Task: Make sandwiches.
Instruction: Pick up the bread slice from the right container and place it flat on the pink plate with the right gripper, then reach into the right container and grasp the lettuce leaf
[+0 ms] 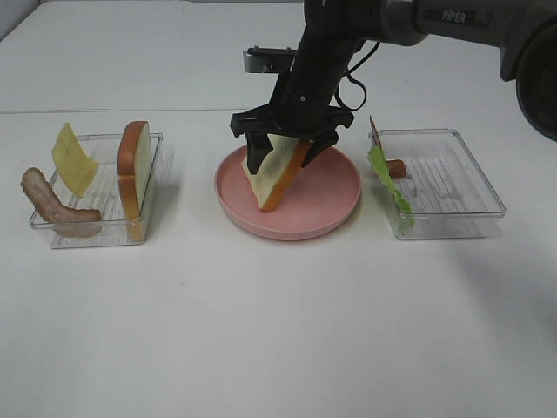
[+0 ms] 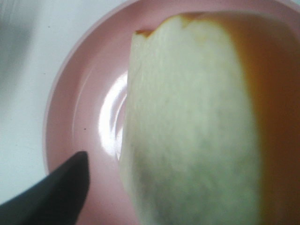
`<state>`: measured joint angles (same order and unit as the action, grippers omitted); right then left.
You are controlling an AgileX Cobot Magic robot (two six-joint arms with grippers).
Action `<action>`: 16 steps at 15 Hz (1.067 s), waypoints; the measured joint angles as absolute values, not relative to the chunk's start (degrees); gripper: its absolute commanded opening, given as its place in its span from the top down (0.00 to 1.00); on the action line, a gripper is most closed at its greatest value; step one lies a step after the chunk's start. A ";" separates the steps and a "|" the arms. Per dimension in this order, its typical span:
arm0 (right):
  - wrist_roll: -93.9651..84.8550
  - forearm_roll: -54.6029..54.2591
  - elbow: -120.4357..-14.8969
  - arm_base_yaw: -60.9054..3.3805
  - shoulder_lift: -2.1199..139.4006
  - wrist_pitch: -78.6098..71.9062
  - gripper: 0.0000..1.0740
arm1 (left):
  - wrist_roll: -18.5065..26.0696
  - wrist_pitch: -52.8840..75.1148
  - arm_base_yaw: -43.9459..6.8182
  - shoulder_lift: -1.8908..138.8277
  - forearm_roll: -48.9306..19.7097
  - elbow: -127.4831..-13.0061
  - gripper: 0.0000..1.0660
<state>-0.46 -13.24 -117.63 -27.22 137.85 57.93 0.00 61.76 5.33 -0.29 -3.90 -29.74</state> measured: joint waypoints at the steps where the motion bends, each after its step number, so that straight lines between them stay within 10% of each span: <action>1: -0.46 -12.55 -117.63 -27.22 137.80 57.93 0.07 | 0.00 61.76 5.33 -0.29 -3.90 -29.74 0.15; 16: -2.41 -0.86 -117.63 -27.22 124.62 62.68 0.08 | 0.00 61.76 5.33 -0.29 -3.90 -29.74 0.15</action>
